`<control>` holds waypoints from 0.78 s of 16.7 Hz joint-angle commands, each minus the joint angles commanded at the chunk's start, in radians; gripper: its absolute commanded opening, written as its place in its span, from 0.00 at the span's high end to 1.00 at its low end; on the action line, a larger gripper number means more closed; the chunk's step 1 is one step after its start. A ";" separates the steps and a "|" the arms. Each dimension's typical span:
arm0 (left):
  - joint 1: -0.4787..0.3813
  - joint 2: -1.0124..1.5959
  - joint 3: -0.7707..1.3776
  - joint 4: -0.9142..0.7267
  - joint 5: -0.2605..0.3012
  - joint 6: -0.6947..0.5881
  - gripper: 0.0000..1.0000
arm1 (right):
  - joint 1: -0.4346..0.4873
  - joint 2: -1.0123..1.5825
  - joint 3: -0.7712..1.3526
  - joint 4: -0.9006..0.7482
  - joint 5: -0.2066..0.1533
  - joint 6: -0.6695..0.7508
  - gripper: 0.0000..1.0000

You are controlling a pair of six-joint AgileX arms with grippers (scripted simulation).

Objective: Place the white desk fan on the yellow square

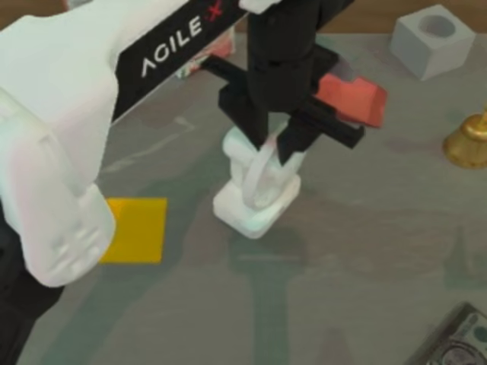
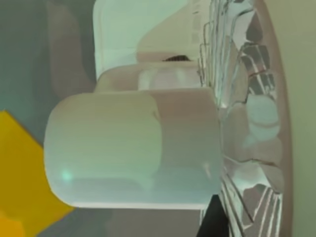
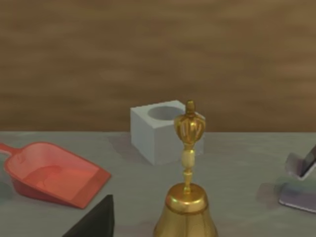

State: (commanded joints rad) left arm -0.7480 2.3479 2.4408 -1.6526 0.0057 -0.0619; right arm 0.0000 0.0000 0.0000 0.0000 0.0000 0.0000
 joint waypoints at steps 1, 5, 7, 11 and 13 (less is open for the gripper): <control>0.001 0.002 0.008 -0.008 0.000 0.000 1.00 | 0.000 0.000 0.000 0.000 0.000 0.000 0.00; -0.005 -0.003 0.005 -0.005 0.000 0.003 1.00 | 0.000 0.000 0.000 0.000 0.000 0.000 0.00; 0.007 -0.013 -0.016 -0.002 -0.001 0.036 1.00 | 0.000 0.000 0.000 0.000 0.000 0.000 0.00; 0.069 -0.072 -0.122 0.020 -0.003 0.220 1.00 | 0.000 0.000 0.000 0.000 0.000 0.000 0.00; 0.116 -0.123 -0.198 0.043 -0.004 0.354 1.00 | 0.000 0.000 0.000 0.000 0.000 0.000 0.00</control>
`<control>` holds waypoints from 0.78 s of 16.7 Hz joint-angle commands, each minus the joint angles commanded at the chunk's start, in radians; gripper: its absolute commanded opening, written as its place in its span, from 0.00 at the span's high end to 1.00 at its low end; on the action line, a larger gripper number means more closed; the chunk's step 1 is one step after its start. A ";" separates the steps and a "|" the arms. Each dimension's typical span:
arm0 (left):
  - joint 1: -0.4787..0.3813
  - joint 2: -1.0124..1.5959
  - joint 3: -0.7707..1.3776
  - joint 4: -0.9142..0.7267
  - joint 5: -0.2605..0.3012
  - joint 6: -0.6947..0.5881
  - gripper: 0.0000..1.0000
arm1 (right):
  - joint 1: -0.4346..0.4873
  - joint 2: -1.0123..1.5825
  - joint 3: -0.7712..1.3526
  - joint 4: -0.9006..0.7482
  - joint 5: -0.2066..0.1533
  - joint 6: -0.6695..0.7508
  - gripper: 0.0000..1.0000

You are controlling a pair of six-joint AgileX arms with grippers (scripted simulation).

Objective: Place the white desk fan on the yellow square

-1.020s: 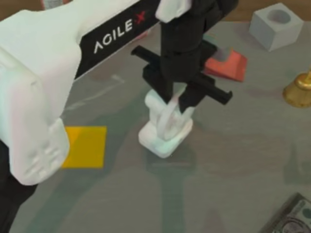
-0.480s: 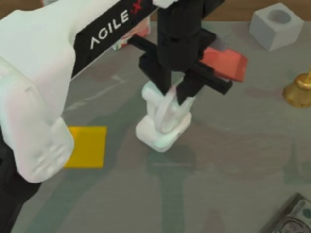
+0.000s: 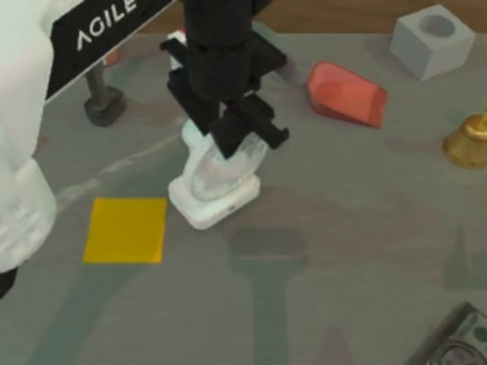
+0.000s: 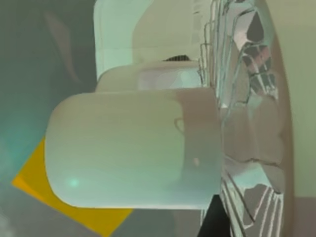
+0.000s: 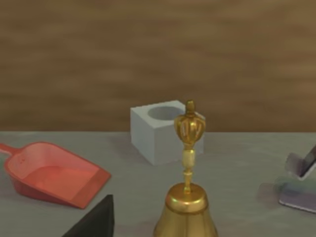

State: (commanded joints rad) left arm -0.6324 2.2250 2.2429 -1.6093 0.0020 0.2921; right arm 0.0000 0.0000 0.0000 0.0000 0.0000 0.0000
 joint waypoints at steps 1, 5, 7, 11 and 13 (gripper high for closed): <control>0.025 -0.030 -0.041 0.015 0.000 0.076 1.00 | 0.000 0.000 0.000 0.000 0.000 0.000 0.00; 0.134 -0.164 -0.216 0.082 0.004 0.425 1.00 | 0.000 0.000 0.000 0.000 0.000 0.000 0.00; 0.187 -0.227 -0.307 0.112 0.006 0.601 1.00 | 0.000 0.000 0.000 0.000 0.000 0.000 0.00; 0.280 -0.332 -0.477 0.159 0.007 0.873 1.00 | 0.000 0.000 0.000 0.000 0.000 0.000 0.00; 0.311 -0.367 -0.537 0.174 0.007 0.948 1.00 | 0.000 0.000 0.000 0.000 0.000 0.000 0.00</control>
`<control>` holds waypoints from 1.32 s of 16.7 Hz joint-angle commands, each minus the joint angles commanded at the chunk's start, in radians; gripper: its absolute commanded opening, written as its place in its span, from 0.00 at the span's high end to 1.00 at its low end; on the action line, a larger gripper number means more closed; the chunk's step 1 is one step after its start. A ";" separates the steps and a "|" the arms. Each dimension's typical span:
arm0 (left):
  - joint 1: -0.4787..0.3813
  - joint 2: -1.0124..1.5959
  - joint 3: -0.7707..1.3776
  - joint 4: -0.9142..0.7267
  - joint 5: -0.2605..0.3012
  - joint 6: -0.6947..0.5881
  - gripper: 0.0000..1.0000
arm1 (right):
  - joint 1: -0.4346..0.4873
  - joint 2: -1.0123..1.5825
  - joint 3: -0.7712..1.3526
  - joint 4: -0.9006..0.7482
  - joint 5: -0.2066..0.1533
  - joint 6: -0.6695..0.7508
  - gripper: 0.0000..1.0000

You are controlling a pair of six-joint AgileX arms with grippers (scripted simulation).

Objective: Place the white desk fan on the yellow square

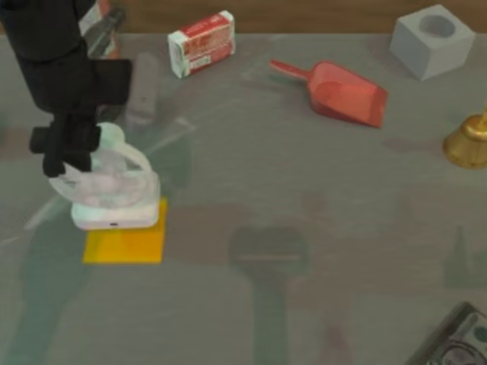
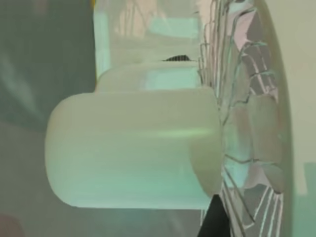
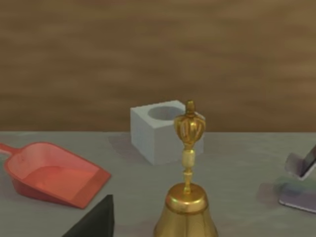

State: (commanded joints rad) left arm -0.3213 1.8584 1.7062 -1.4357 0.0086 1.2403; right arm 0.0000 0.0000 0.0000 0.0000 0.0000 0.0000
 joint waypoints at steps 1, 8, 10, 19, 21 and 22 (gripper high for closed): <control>0.010 -0.011 -0.019 0.004 0.000 0.022 1.00 | 0.000 0.000 0.000 0.000 0.000 0.000 0.00; 0.013 -0.014 -0.042 0.022 -0.002 0.035 1.00 | 0.000 0.000 0.000 0.000 0.000 0.000 0.00; 0.017 -0.016 -0.078 0.065 -0.003 0.032 1.00 | 0.000 0.000 0.000 0.000 0.000 0.000 0.00; 0.017 -0.007 -0.155 0.142 0.000 0.037 0.92 | 0.000 0.000 0.000 0.000 0.000 0.000 0.00; 0.017 -0.007 -0.155 0.142 0.000 0.037 0.77 | 0.000 0.000 0.000 0.000 0.000 0.000 0.00; 0.017 -0.007 -0.155 0.142 0.000 0.037 0.70 | 0.000 0.000 0.000 0.000 0.000 0.000 0.00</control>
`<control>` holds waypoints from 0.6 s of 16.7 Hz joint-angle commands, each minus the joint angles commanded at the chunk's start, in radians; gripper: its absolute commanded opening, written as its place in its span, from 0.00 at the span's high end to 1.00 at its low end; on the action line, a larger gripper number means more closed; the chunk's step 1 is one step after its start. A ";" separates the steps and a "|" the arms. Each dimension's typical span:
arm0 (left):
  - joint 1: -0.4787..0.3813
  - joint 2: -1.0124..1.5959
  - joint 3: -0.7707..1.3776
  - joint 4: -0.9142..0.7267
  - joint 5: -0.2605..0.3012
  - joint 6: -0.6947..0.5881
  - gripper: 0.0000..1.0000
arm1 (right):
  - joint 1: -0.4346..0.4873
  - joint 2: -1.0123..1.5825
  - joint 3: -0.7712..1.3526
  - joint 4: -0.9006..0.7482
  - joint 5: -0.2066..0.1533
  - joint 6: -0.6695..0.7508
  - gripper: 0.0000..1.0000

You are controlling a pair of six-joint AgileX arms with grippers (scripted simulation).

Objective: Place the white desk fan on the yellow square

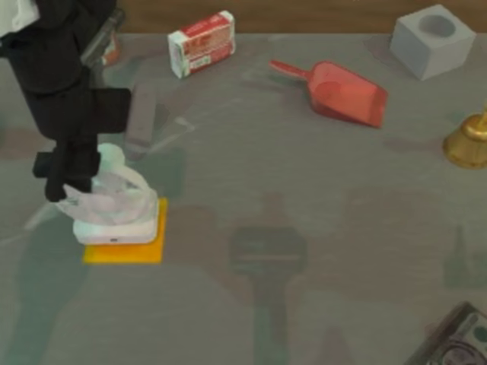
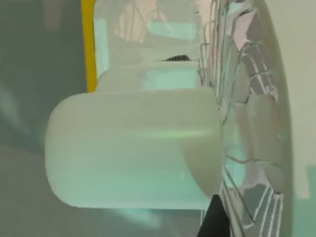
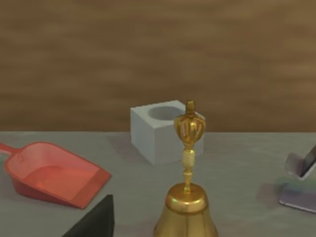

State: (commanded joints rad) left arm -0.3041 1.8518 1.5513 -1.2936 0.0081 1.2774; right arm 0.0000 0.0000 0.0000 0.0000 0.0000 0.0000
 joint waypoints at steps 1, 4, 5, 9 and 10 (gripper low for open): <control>0.000 0.000 0.000 0.000 0.000 0.000 0.62 | 0.000 0.000 0.000 0.000 0.000 0.000 0.00; 0.000 0.000 0.000 0.000 0.000 0.000 0.40 | 0.000 0.000 0.000 0.000 0.000 0.000 0.00; 0.000 0.000 0.000 0.000 0.000 0.000 0.32 | 0.000 0.000 0.000 0.000 0.000 0.000 0.00; 0.000 0.000 0.000 0.000 0.000 0.000 0.02 | 0.000 0.000 0.000 0.000 0.000 0.000 0.00; 0.000 0.000 0.000 0.000 0.000 0.000 0.00 | 0.000 0.000 0.000 0.000 0.000 0.000 0.00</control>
State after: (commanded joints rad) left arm -0.3041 1.8518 1.5513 -1.2936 0.0081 1.2774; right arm 0.0000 0.0000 0.0000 0.0000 0.0000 0.0000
